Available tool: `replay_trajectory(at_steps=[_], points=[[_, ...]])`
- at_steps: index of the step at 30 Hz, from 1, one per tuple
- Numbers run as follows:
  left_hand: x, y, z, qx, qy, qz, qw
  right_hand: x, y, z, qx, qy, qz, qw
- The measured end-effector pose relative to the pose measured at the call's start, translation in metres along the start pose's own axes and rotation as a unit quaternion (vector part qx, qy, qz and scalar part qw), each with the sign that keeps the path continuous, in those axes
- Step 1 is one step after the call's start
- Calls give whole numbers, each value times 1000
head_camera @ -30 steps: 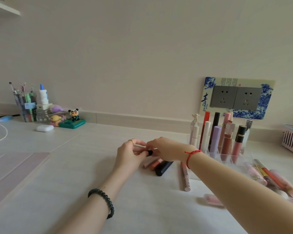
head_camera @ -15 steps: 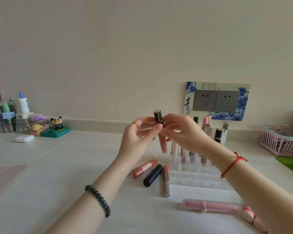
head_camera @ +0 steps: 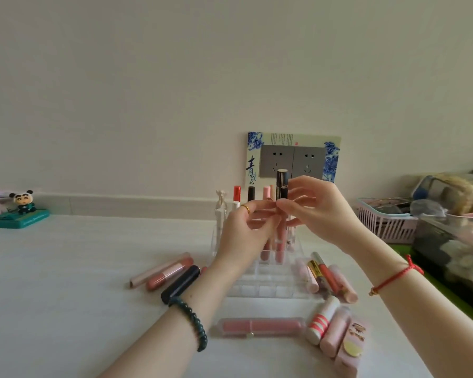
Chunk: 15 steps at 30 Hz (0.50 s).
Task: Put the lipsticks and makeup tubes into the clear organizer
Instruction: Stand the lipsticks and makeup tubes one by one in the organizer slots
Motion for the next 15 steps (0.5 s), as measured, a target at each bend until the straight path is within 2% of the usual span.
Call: replay_trajectory(at_steps=[9, 15], points=[[4, 4, -40, 2, 16, 16, 1000, 1, -35, 25, 4, -69, -20, 997], [0, 10, -46, 40, 35, -2, 999, 5, -56, 21, 1, -80, -36, 996]])
Point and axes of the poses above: each hand's wrist, its own x-axis towards the middle knuckle, its own z-axis out of the back of the hand, y = z × x, the point moved 1 cm from there along x, towards the middle knuckle, and after that the axes turned 6 degrees about x, right-handed, at the moved point
